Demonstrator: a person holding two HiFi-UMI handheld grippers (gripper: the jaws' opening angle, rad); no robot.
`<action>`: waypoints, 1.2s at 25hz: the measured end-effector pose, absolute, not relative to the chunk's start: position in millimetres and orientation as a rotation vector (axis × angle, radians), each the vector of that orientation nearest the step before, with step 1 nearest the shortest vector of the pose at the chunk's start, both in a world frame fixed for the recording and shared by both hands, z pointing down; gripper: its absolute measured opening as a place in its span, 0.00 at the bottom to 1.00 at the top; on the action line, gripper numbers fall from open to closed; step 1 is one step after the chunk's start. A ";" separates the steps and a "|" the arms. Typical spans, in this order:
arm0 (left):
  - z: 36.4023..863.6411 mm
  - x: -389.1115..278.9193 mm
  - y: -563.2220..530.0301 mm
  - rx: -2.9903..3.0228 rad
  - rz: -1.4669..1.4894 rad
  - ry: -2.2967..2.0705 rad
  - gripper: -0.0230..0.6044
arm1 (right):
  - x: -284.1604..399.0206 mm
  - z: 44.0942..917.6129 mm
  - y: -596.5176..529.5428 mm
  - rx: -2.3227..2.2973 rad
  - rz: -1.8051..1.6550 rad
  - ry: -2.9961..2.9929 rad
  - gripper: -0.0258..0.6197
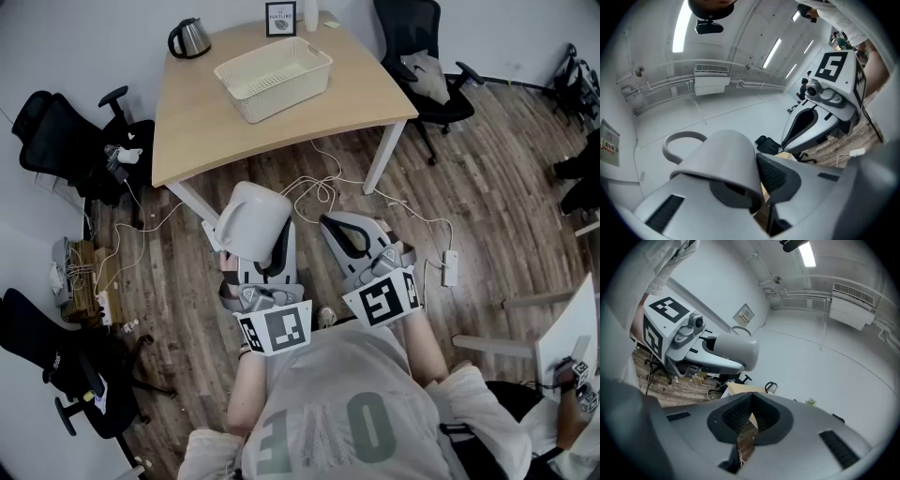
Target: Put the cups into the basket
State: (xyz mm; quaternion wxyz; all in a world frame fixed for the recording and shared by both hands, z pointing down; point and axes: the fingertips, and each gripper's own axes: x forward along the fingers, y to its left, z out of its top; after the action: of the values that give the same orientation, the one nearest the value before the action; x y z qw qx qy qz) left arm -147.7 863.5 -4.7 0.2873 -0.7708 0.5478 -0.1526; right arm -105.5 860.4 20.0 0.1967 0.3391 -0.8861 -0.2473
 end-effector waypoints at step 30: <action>-7.1 -147.4 821.5 -2.014 -0.446 1.572 0.11 | -67.2 29.5 819.1 0.911 -0.590 -2.555 0.04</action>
State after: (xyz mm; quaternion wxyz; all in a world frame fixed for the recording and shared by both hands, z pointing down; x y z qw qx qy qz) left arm -147.4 821.5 -7.1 0.2706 -0.7476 0.5835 -0.1655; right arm -67.2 819.1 29.5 0.1817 0.3228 -0.9050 -0.2091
